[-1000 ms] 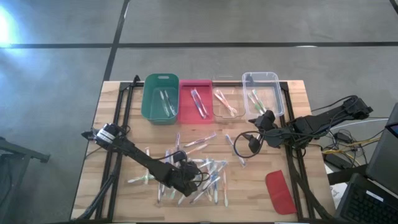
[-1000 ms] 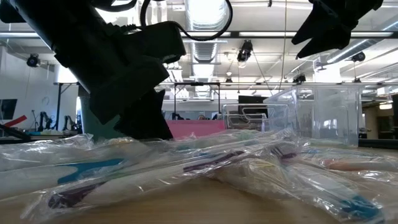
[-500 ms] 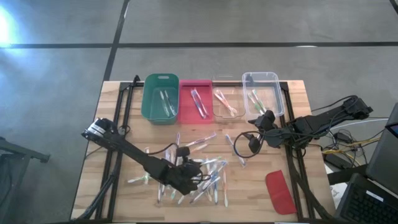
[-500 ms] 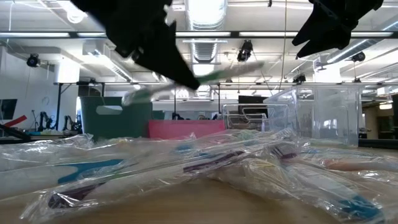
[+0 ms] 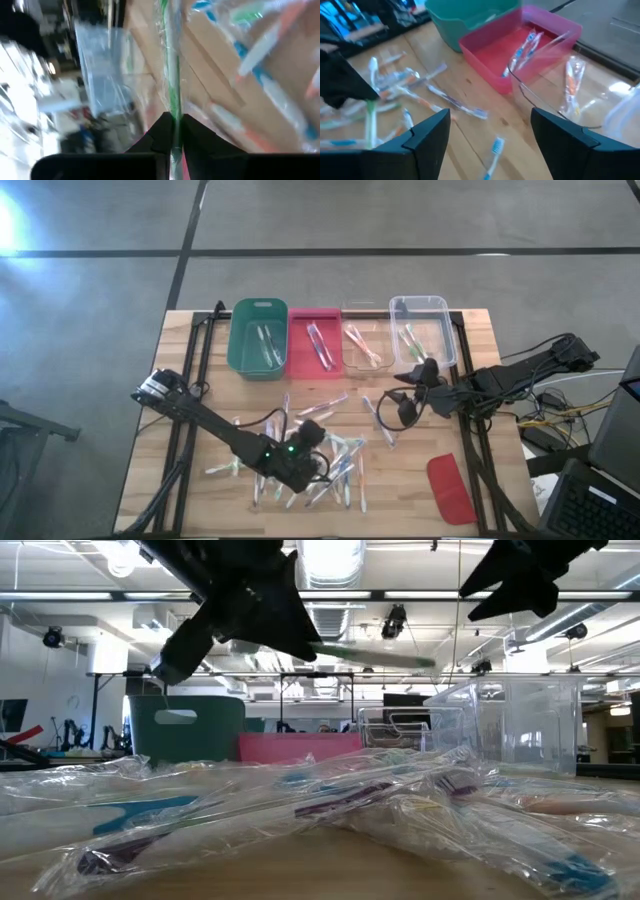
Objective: Pick & Place Toothbrushes
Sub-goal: Put the green toothbrush into the white bin
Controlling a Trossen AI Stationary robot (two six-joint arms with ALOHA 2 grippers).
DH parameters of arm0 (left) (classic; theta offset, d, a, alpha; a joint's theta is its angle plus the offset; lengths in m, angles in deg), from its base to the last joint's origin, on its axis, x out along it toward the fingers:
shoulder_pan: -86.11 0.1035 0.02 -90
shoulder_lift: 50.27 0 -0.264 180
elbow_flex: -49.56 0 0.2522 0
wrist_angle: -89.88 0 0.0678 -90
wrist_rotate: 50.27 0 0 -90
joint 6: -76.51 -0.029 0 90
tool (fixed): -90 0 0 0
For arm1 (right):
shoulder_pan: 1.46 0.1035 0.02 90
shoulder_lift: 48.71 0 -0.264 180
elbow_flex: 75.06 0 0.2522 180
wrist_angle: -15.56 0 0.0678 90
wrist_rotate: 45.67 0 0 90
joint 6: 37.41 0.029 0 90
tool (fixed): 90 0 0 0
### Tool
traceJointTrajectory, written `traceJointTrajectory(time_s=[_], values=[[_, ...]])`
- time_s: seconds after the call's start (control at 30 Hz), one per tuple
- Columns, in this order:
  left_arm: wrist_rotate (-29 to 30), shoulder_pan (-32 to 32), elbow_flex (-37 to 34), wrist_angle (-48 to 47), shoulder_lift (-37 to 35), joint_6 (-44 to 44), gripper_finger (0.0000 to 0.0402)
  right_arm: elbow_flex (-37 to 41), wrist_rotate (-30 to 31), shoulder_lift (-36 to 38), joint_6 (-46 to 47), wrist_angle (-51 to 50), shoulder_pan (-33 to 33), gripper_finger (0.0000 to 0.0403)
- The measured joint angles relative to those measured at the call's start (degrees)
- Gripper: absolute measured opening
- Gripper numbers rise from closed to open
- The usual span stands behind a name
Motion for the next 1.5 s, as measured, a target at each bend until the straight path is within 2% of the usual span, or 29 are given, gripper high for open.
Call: traceJointTrajectory(time_s=[0.13,0.23,0.37,0.47,0.57,0.7,0.8,1.17,1.5], values=[[0.0,0.4,-0.2,0.0,0.0,-4.7,0.0032,0.0,0.0,0.0,-2.7,2.5,0.0,0.0261],[0.8,1.2,-1.2,0.2,0.0,-6.9,0.0032,0.0,0.0,-0.2,-1.4,3.2,0.0,0.0256],[7.2,3.1,-5.0,2.6,0.0,-13.3,0.0031,0.0,-2.5,-1.9,-0.5,4.8,0.0,0.0251],[11.1,5.2,-8.0,5.2,0.0,-21.3,0.0031,0.0,-5.2,-4.5,1.8,6.5,0.0,0.0248],[10.0,7.1,-10.1,12.5,0.0,-29.1,0.0031,0.0,-6.3,-8.0,1.9,8.2,0.0,0.0245],[3.7,8.2,-11.8,24.4,0.0,-37.2,0.0031,0.0,-6.6,-13.2,2.0,10.2,0.0,0.0241],[0.4,7.9,-12.3,28.3,0.0,-40.4,0.0031,0.0,-6.6,-16.4,2.0,11.4,0.0,0.0237],[0.1,7.8,-12.2,29.2,0.0,-41.7,0.0030,-1.2,-10.0,-26.5,1.2,22.9,-0.3,0.0224],[0.2,7.7,-12.2,29.2,0.0,-40.3,0.0030,-5.8,-11.0,-34.4,-0.5,23.8,0.0,0.0241]])
